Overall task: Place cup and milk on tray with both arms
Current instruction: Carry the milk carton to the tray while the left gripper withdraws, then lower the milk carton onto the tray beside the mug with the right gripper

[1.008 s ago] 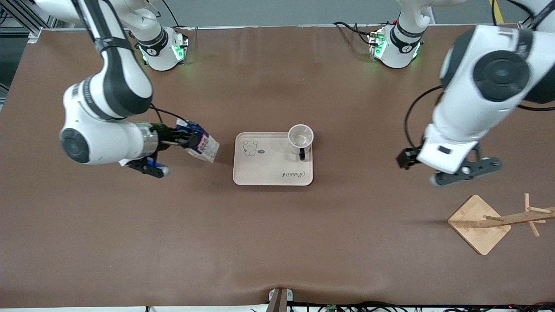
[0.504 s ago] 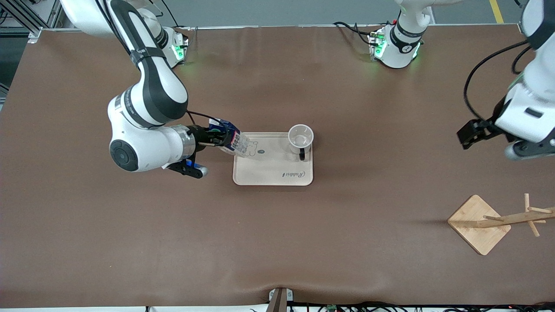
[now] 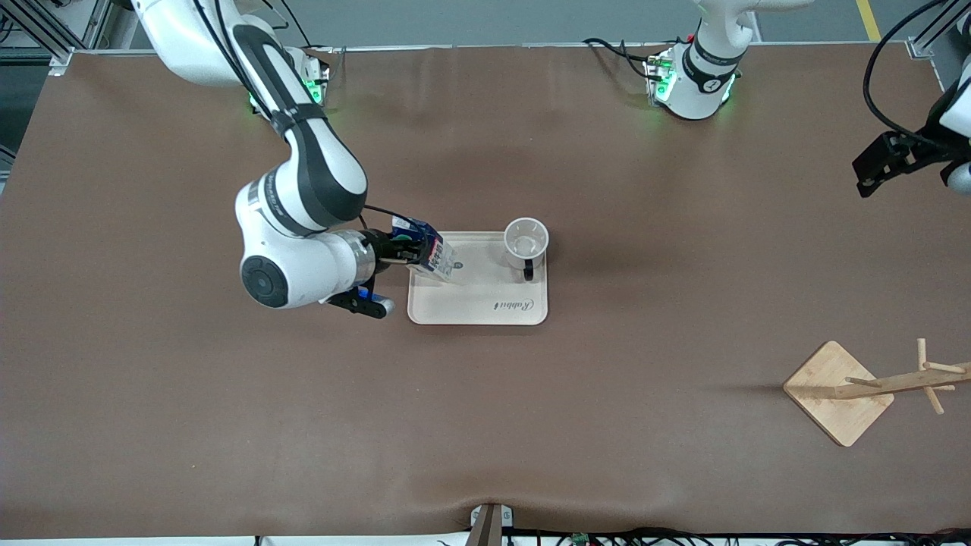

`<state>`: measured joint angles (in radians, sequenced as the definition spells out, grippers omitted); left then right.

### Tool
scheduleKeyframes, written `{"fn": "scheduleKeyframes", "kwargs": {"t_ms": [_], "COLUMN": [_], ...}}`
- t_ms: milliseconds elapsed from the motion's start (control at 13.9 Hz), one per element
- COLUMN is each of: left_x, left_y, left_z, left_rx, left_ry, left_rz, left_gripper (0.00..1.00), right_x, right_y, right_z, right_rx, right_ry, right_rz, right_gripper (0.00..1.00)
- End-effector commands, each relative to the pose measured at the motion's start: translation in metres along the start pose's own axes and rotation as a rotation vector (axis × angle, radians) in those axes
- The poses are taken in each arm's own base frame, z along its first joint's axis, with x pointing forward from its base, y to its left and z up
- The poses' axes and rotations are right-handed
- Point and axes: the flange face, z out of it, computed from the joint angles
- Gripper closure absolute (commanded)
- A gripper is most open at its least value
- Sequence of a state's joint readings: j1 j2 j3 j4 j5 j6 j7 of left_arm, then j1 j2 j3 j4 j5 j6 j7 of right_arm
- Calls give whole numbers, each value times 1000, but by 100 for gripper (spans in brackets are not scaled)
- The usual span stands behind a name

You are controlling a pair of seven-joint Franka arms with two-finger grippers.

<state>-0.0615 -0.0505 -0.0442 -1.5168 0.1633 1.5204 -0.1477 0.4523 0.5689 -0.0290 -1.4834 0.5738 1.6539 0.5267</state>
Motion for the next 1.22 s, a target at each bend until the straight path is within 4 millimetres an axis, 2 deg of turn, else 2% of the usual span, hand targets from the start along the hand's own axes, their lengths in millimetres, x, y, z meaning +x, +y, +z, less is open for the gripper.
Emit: {"fn": "scheduleKeyframes", "kwargs": {"t_ms": [0,216,432,576,720,864,936,1008,1081,1153], "left_x": [-18,-24,-22,-20,-21,-20,-20,-19,-18,-17], "left_y": [-2,-3,3,5,16,20,23,26,26,26], "left_z": [2,2,4,6,5,8,8,9,11,12], "left_rx": [-55,-66,-66,-65,-65,-72,-99,-122,-128,-128], "left_ry": [-17,-24,-27,-30,-30,-35,-40,-45,-46,-46], "left_rz": [10,6,9,13,33,39,36,34,35,35], "left_gripper": [0,0,0,0,0,0,0,0,0,0], "right_x": [9,8,6,10,8,10,11,11,12,12], "right_y": [-2,-5,-14,-18,-22,-20,-20,-21,-20,-20], "right_z": [-1,-1,10,18,23,24,25,25,24,24], "right_rx": [-42,-56,-70,-81,-98,-111,-111,-110,-107,-108], "right_ry": [19,34,30,27,31,36,36,42,43,44], "right_rz": [-31,-72,-85,-89,-98,-97,-96,-96,-94,-91], "right_gripper": [100,100,100,96,95,86,78,57,45,15]}}
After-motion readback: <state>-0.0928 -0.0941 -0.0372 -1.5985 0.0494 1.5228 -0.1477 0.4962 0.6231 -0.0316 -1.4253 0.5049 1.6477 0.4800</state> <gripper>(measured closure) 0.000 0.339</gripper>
